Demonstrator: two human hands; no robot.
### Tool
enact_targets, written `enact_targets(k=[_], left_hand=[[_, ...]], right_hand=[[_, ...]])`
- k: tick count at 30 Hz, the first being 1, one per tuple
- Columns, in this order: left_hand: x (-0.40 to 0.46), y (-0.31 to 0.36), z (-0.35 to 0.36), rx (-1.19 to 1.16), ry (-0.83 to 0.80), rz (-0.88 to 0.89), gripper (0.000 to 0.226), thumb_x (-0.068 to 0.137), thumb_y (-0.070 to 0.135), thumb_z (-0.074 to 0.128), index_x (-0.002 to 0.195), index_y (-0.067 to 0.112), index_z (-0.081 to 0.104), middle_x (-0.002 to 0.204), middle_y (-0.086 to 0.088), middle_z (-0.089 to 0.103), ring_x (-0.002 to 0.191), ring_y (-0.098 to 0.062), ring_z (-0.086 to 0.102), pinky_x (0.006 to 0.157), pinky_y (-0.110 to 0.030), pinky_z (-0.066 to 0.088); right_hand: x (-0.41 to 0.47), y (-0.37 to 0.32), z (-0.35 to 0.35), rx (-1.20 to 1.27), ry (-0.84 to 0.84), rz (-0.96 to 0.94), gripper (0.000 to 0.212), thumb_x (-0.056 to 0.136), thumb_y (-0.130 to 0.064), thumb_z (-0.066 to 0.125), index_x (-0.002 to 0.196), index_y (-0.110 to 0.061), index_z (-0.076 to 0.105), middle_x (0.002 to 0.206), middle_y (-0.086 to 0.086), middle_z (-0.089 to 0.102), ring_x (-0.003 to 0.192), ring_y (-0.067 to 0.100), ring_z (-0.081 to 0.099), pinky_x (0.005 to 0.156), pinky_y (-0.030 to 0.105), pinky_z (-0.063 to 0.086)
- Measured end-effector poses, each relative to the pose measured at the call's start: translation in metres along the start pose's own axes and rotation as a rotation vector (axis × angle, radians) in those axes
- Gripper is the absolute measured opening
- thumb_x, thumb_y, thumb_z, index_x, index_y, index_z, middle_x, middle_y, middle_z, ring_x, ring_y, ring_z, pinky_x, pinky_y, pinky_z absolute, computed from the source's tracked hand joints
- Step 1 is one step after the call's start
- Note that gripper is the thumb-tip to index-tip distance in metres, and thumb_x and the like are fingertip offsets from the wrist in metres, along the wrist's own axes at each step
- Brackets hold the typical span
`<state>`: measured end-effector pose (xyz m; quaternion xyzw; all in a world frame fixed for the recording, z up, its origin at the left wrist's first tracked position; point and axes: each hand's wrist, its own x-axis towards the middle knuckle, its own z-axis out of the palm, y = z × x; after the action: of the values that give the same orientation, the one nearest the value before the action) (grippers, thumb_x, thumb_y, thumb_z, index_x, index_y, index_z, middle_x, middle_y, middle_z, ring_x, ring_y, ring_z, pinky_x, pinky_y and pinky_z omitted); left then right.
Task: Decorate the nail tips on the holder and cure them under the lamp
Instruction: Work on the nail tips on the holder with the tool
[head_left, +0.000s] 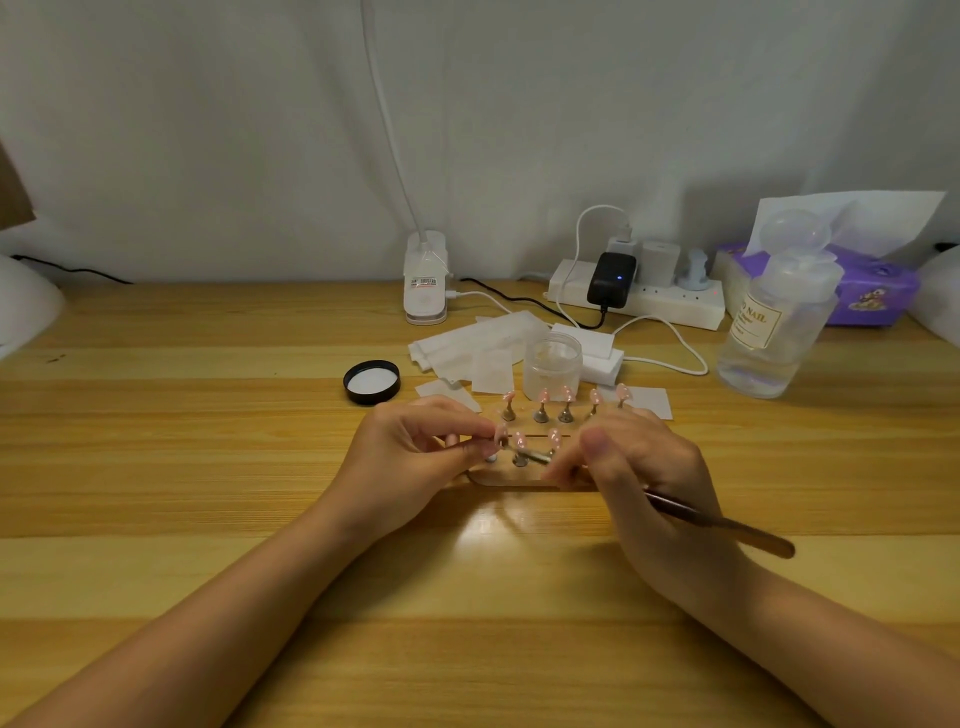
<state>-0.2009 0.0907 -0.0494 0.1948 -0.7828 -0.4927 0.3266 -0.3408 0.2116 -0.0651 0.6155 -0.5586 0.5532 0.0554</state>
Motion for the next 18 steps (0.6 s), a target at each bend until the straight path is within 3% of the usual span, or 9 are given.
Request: enact_targets(k=[3,7,11,14,18], left_hand=[[-0.0003,0.0009,0.0003,0.002,-0.004,0.004,0.013,0.068,0.011,0.071,0.08,0.011,0.074,0.071,0.011,0.069,0.072,-0.004,0.059,0.064,-0.019,0.047],[0.0002,-0.0004,0.0,0.002,0.002,0.007,0.012,0.07,0.004,0.072,0.08,0.011,0.075,0.073,0.005,0.068,0.075,-0.018,0.058,0.064,-0.026,0.046],[0.0,-0.0003,-0.0003,0.01,-0.003,0.013,0.014,0.071,0.002,0.072,0.078,0.014,0.074,0.072,0.008,0.069,0.074,-0.008,0.059,0.065,-0.023,0.046],[0.0,-0.0006,-0.0005,0.004,-0.007,0.014,0.013,0.071,0.002,0.071,0.079,0.013,0.074,0.074,0.009,0.07,0.072,-0.005,0.059,0.062,-0.018,0.046],[-0.0001,-0.0004,-0.0003,-0.007,-0.007,0.004,0.012,0.071,0.003,0.072,0.08,0.011,0.074,0.077,0.004,0.071,0.071,-0.007,0.061,0.064,-0.02,0.048]], right_hand=[[-0.0026,-0.0005,-0.0011,0.041,0.017,-0.012,0.054,0.098,-0.041,0.027,0.064,-0.019,0.063,0.059,-0.008,0.057,0.065,-0.003,0.052,0.07,0.026,0.04],[0.0023,-0.0004,-0.0002,0.001,0.009,0.03,0.039,0.093,-0.033,0.037,0.071,-0.018,0.066,0.071,-0.013,0.06,0.072,0.006,0.058,0.07,0.034,0.046],[-0.0009,-0.0006,-0.0008,0.003,-0.012,0.005,0.057,0.097,-0.042,0.028,0.063,-0.014,0.065,0.062,-0.012,0.057,0.067,-0.002,0.053,0.071,0.031,0.041],[-0.0016,-0.0019,-0.0022,0.031,0.013,0.012,0.055,0.097,-0.041,0.028,0.063,-0.017,0.064,0.061,-0.012,0.056,0.067,-0.003,0.053,0.07,0.024,0.04],[0.0024,-0.0023,-0.0006,-0.012,-0.004,0.046,0.039,0.091,-0.032,0.038,0.071,-0.016,0.067,0.072,-0.014,0.06,0.074,0.004,0.058,0.074,0.039,0.046]])
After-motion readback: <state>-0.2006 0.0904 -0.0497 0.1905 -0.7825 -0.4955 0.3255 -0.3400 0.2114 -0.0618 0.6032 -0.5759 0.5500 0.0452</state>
